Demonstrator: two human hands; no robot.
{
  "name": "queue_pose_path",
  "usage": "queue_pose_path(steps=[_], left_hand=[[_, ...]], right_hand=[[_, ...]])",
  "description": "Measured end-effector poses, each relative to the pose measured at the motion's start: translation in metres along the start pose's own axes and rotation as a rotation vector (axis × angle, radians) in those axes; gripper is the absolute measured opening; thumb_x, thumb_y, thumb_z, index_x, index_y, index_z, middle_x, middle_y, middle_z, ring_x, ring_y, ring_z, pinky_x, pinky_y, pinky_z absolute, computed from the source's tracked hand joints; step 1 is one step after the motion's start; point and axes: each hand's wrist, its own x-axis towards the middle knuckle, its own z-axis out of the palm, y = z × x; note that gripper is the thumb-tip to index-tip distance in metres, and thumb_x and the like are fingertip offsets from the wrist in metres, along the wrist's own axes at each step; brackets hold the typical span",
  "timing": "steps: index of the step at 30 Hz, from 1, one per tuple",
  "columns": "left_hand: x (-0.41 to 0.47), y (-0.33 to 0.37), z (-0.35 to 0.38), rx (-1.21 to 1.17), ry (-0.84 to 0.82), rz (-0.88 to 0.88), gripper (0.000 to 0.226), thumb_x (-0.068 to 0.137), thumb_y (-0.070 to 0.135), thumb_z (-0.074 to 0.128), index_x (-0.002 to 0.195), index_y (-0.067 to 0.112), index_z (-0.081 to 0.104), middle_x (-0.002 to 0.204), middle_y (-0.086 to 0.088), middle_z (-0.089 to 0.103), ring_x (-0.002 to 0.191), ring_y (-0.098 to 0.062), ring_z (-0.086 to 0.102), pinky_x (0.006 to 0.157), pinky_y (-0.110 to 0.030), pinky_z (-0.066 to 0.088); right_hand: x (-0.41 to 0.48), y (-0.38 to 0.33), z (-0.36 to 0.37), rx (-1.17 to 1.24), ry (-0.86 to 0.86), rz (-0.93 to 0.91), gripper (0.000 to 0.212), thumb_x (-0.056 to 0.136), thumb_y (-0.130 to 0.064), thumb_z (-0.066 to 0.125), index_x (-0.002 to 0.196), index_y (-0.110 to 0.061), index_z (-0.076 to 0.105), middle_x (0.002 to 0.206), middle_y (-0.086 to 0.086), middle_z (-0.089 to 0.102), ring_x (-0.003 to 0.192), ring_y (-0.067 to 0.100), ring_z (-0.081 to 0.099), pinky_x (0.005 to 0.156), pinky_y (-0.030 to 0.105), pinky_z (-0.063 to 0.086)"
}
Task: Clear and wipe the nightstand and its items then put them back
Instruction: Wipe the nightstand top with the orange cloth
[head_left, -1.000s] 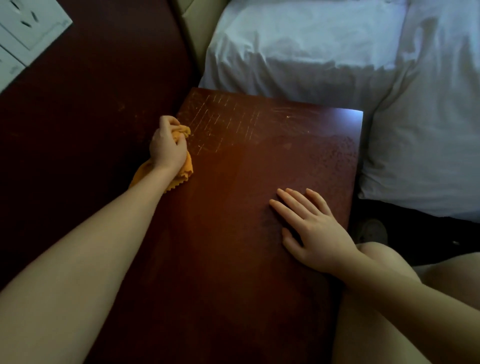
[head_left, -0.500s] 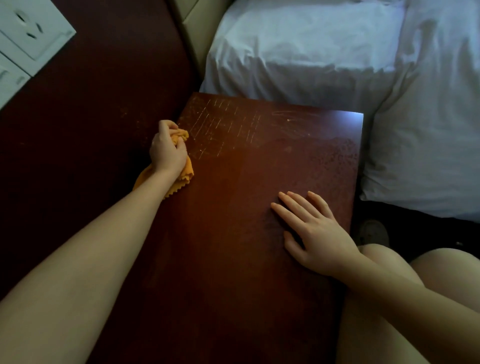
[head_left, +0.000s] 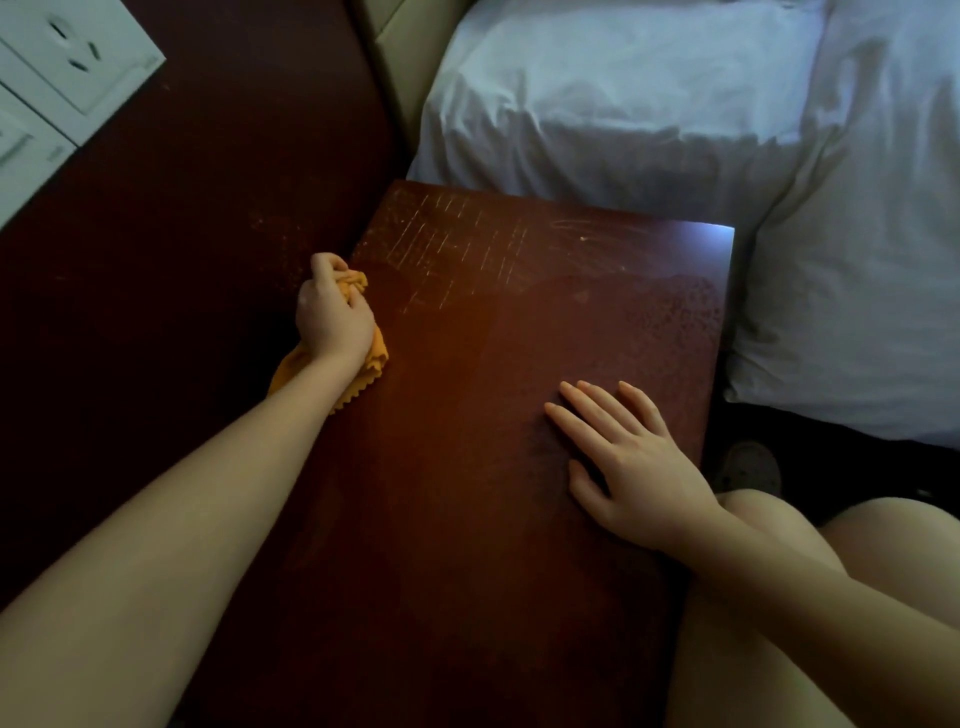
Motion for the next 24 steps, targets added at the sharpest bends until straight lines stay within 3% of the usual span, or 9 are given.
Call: queue_pose_path(steps=[2,7,9,13,18,20,24], left_hand=[[-0.006,0.003,0.0,-0.018,-0.041,0.034,0.024,0.09,0.004,0.049,0.113,0.012,0.047,0.115,-0.011,0.056,0.105,-0.022,0.055,0.076,-0.023,0.043],[-0.04,-0.008,-0.011,-0.041,-0.29,0.342,0.021,0.09,0.009,0.052,0.11,0.013,0.048,0.11,-0.005,0.061,0.103,-0.017,0.057,0.083,-0.023,0.042],[-0.044,-0.016,-0.019,-0.041,-0.304,0.391,0.02,0.09,0.009,0.053,0.109,0.012,0.049,0.109,-0.005,0.061,0.102,-0.017,0.057,0.084,-0.024,0.043],[-0.026,-0.018,-0.018,-0.01,-0.143,0.185,0.022,0.09,0.009,0.052,0.111,0.013,0.048,0.113,-0.009,0.058,0.103,-0.02,0.056,0.079,-0.022,0.041],[-0.016,0.01,0.002,0.025,0.009,-0.029,0.026,0.088,0.003,0.051,0.112,0.013,0.047,0.113,-0.013,0.054,0.101,-0.022,0.054,0.072,-0.022,0.041],[-0.022,0.015,0.006,0.01,-0.008,-0.003,0.025,0.089,0.004,0.051,0.111,0.014,0.047,0.112,-0.011,0.054,0.099,-0.018,0.054,0.072,-0.021,0.04],[-0.048,-0.001,-0.004,0.001,-0.221,0.26,0.02,0.09,0.01,0.051,0.11,0.015,0.047,0.11,-0.005,0.059,0.099,-0.013,0.054,0.077,-0.018,0.038]], right_hand=[[0.0,0.0,0.0,-0.007,-0.011,-0.002,0.054,0.083,-0.032,0.037,0.13,-0.011,0.054,0.134,0.012,0.052,0.125,0.03,0.048,0.105,0.052,0.02],[-0.001,0.001,0.0,0.012,-0.015,0.006,0.054,0.084,-0.032,0.036,0.13,-0.011,0.053,0.135,0.012,0.051,0.126,0.03,0.047,0.106,0.051,0.021],[-0.001,0.0,0.0,0.024,-0.011,0.009,0.054,0.083,-0.032,0.036,0.13,-0.011,0.054,0.135,0.012,0.051,0.126,0.03,0.047,0.106,0.051,0.021],[-0.001,0.0,0.0,0.024,-0.005,0.001,0.05,0.083,-0.028,0.045,0.129,-0.01,0.054,0.135,0.012,0.051,0.126,0.03,0.047,0.106,0.051,0.02],[-0.001,0.001,0.0,0.019,-0.018,0.002,0.052,0.084,-0.031,0.04,0.13,-0.011,0.053,0.136,0.012,0.051,0.126,0.03,0.046,0.106,0.05,0.019],[-0.001,0.0,0.0,0.017,-0.014,0.001,0.053,0.084,-0.031,0.039,0.13,-0.011,0.053,0.135,0.012,0.051,0.126,0.03,0.046,0.106,0.051,0.02],[-0.001,0.0,0.0,0.034,-0.003,0.001,0.051,0.082,-0.027,0.051,0.13,-0.01,0.054,0.135,0.013,0.051,0.126,0.031,0.046,0.106,0.051,0.021]])
